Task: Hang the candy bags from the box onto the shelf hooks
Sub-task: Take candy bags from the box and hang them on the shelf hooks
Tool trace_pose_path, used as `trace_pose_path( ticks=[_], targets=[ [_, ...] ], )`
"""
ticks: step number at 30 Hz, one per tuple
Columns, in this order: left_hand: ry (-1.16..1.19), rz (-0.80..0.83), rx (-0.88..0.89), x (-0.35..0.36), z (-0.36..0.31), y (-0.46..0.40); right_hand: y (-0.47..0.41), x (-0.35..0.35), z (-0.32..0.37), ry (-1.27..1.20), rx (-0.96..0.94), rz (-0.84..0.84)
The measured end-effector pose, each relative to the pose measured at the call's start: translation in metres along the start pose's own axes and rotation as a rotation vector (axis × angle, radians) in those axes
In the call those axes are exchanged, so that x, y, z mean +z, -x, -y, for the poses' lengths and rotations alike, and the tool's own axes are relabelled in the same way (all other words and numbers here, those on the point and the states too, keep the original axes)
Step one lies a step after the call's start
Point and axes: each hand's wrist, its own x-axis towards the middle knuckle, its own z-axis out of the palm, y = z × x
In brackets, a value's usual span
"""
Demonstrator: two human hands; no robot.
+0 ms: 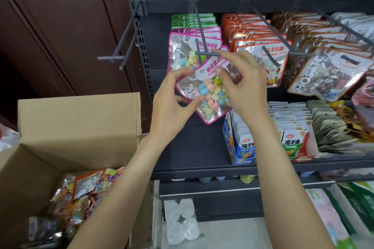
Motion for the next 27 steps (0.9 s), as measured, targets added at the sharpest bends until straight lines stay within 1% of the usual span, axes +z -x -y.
trace_pose_path(
  ticks=[6, 12, 15, 17, 20, 23, 25, 27],
  targets=[
    [0.003, -0.004, 0.056, -0.004, -0.002, -0.007, -0.003, 0.002, 0.004, -0.025, 0.027, -0.047],
    [0.041, 0.019, 0.025, -0.004, 0.003, -0.006, -0.003, 0.002, 0.005, 0.011, 0.039, 0.003],
    [0.051, 0.023, 0.059, -0.008, 0.008, -0.004, -0.002, 0.001, 0.006, -0.021, 0.068, 0.000],
    [0.014, 0.009, 0.094, -0.009, 0.013, -0.007, -0.003, 0.004, 0.006, -0.002, 0.057, -0.030],
    [-0.105, -0.021, 0.128, -0.006, 0.022, -0.018, -0.004, 0.014, 0.001, 0.129, -0.017, -0.091],
    [-0.279, -0.086, 0.202, -0.001, 0.034, -0.036, -0.005, 0.028, -0.010, 0.373, -0.080, -0.094],
    [-0.341, -0.126, 0.238, 0.004, 0.046, -0.049, -0.007, 0.039, -0.017, 0.471, -0.126, -0.046],
    [-0.343, -0.152, 0.218, 0.008, 0.056, -0.062, -0.008, 0.052, -0.022, 0.510, -0.144, 0.037]
  ],
)
